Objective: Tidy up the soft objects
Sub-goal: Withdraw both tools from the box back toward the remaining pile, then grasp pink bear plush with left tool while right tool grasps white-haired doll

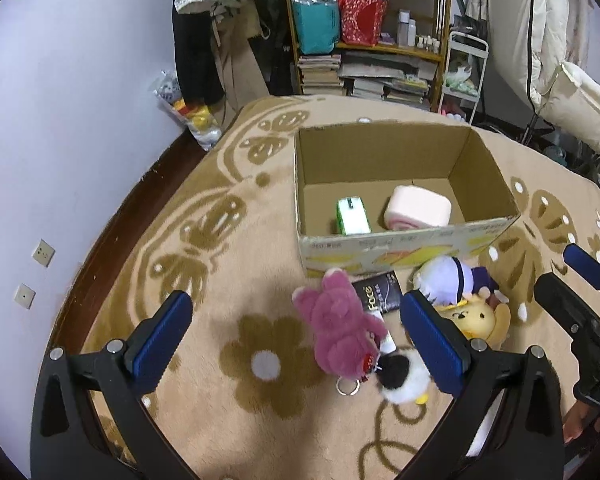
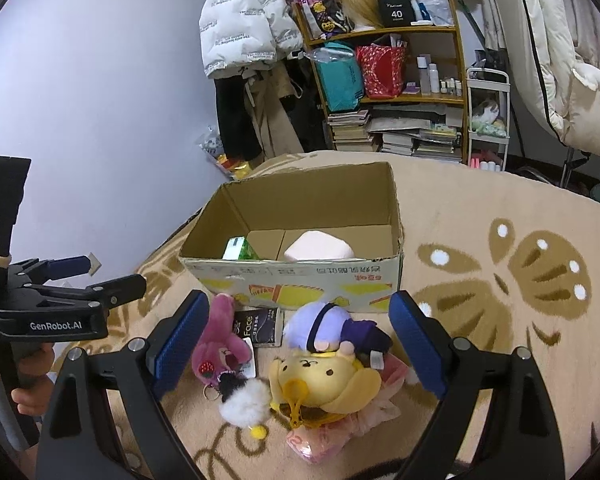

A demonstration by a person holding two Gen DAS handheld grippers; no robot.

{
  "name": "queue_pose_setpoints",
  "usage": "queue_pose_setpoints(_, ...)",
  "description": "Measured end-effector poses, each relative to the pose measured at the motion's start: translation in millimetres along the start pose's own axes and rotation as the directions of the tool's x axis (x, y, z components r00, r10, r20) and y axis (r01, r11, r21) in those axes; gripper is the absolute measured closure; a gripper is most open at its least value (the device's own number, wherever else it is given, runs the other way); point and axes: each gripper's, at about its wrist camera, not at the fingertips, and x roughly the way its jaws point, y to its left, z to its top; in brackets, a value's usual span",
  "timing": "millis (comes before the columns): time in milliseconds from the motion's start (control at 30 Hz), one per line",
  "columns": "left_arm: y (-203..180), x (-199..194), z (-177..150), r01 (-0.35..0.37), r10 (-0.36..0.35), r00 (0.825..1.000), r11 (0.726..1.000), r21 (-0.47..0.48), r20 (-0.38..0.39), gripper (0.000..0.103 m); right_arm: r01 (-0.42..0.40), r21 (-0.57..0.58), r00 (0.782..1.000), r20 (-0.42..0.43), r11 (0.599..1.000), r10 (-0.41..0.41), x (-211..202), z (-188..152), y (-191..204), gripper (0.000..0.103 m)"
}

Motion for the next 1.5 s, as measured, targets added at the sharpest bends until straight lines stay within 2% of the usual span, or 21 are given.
queue_pose_setpoints(333, 0, 24, -11, 0.005, -0.007, 0.997, 1.0, -0.015, -0.079, 0.0, 0.021, 0.031, 0.998, -0.06, 0.999, -0.019, 20, -4, -10, 0.007)
queue_pose_setpoints(600, -6, 51, -6, 0.015, -0.016, 0.992, 1.0, -0.008, -0.122, 0.0, 0.054, 0.029, 0.991, -0.121, 0.998, -0.05, 47, -10, -17, 0.007)
queue_pose_setpoints(1000, -13, 91, -5, 0.027, -0.033, 0.976, 0.999, -0.032, -0.214, 0.0, 0.059, -0.042, 0.97, -0.234, 0.997, -0.067, 91, -22, -12, 0.007)
queue_pose_setpoints(1500, -15, 136, -13, 0.028, -0.04, 0.947, 0.999, -0.042, -0.32, 0.0, 0.081, -0.052, 0.946, -0.31, 0.995, -0.094, 125, -31, -19, 0.007)
